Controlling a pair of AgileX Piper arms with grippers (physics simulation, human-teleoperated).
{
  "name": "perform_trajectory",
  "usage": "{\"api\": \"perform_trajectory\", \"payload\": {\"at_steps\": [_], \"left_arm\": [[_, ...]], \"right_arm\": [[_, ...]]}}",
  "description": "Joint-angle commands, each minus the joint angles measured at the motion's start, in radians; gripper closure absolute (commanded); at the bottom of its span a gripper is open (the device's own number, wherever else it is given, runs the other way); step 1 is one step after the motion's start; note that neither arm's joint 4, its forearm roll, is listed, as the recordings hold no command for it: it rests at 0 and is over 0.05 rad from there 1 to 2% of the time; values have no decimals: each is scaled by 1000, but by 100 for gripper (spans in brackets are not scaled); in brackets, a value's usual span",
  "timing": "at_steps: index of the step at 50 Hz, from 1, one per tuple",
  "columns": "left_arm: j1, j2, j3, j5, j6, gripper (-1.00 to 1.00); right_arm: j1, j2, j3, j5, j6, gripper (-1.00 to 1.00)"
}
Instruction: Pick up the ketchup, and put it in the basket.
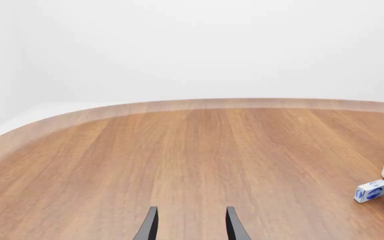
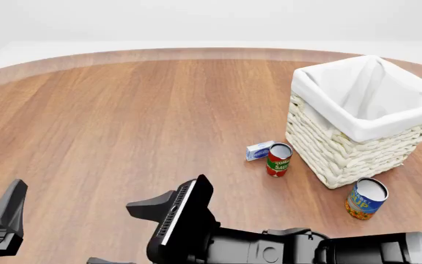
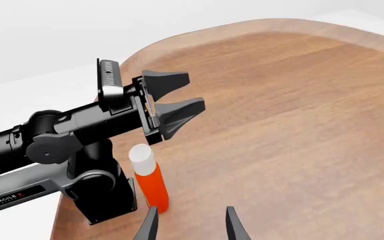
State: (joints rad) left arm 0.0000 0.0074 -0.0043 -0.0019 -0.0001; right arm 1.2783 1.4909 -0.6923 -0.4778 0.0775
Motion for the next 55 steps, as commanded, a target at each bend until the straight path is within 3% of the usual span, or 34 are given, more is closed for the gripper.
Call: {"api": "perform_trajectory", "payload": {"at_steps": [1, 20, 55], "left_arm": [[0, 0, 0, 0, 0, -100], [0, 0, 0, 0, 0, -100], [0, 0, 0, 0, 0, -100]], "right_arm": [[49, 80, -62, 14, 49, -100], [83, 117, -109, 45, 57, -100], [122, 217, -166, 43, 136, -100]]}}
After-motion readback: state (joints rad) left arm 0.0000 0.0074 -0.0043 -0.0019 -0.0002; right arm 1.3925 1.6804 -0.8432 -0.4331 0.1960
